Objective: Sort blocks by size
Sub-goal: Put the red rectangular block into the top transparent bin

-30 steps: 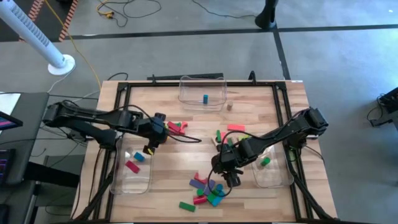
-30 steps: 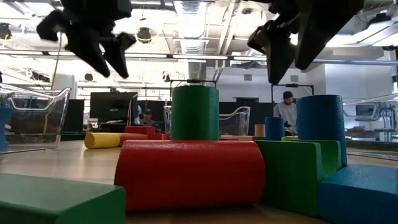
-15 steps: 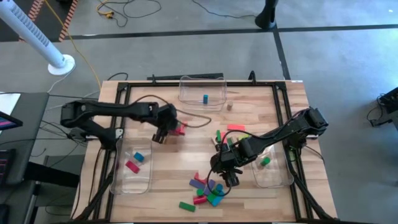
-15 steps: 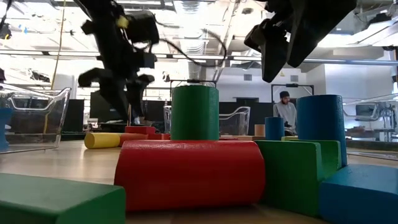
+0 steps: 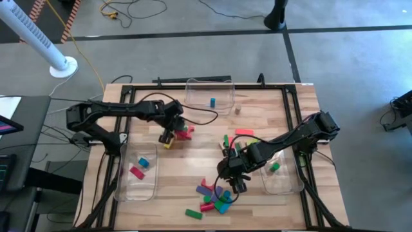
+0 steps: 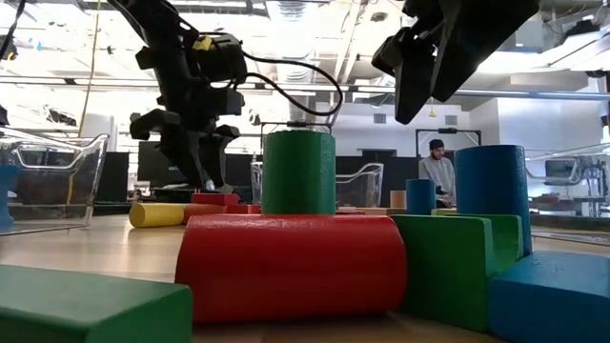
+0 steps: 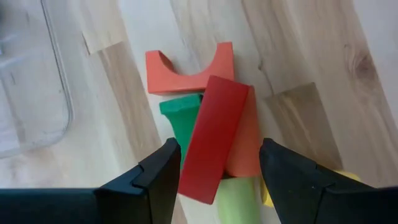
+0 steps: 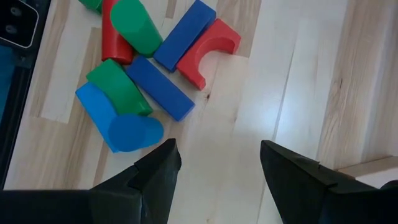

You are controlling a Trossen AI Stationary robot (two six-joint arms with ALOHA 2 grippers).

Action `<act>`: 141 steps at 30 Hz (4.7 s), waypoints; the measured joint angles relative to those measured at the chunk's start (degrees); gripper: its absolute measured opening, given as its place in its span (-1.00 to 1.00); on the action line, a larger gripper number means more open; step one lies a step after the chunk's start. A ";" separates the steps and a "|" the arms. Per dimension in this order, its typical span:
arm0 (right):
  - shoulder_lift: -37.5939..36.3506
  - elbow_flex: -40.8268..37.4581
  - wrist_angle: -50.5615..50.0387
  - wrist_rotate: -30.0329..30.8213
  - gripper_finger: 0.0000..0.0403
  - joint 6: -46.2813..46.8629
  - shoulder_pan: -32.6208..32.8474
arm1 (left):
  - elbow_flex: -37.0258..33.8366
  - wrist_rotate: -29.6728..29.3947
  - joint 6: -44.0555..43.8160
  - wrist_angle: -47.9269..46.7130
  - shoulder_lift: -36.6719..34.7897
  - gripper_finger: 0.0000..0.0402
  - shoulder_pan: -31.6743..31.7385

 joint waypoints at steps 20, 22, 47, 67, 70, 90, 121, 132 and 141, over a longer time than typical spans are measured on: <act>0.00 0.00 0.02 1.55 0.27 -0.71 -0.02 | 0.07 3.51 1.41 0.12 0.51 0.04 4.40; 0.00 0.00 0.13 1.57 0.27 -1.12 -0.02 | 0.11 3.37 1.42 0.66 1.81 0.04 4.48; 0.00 0.04 0.00 1.60 0.27 -1.30 0.00 | 2.64 0.04 3.25 -0.79 8.59 -0.80 4.22; 0.00 0.04 -0.05 1.60 0.27 -1.26 0.00 | 5.55 -7.43 -2.94 -8.46 7.67 -0.66 4.87; 0.00 0.03 -0.04 1.60 0.27 -1.24 0.00 | 5.67 -7.45 -4.43 -6.15 7.67 -0.57 5.15; 0.00 0.04 0.10 1.64 0.27 -1.28 0.72 | 5.77 -1.32 -13.50 4.36 13.03 -0.23 9.73; 0.00 0.02 -0.12 6.54 0.27 -1.90 0.72 | 5.62 -3.85 -9.01 5.02 13.26 -0.74 7.16; 0.00 0.02 -0.13 14.29 0.27 -4.06 0.22 | 5.64 -3.58 -12.46 2.42 -4.14 -0.73 0.06; 0.00 -0.02 4.40 18.41 0.27 -6.93 -1.50 | 5.64 -2.80 -14.65 3.39 -16.28 -0.73 -13.12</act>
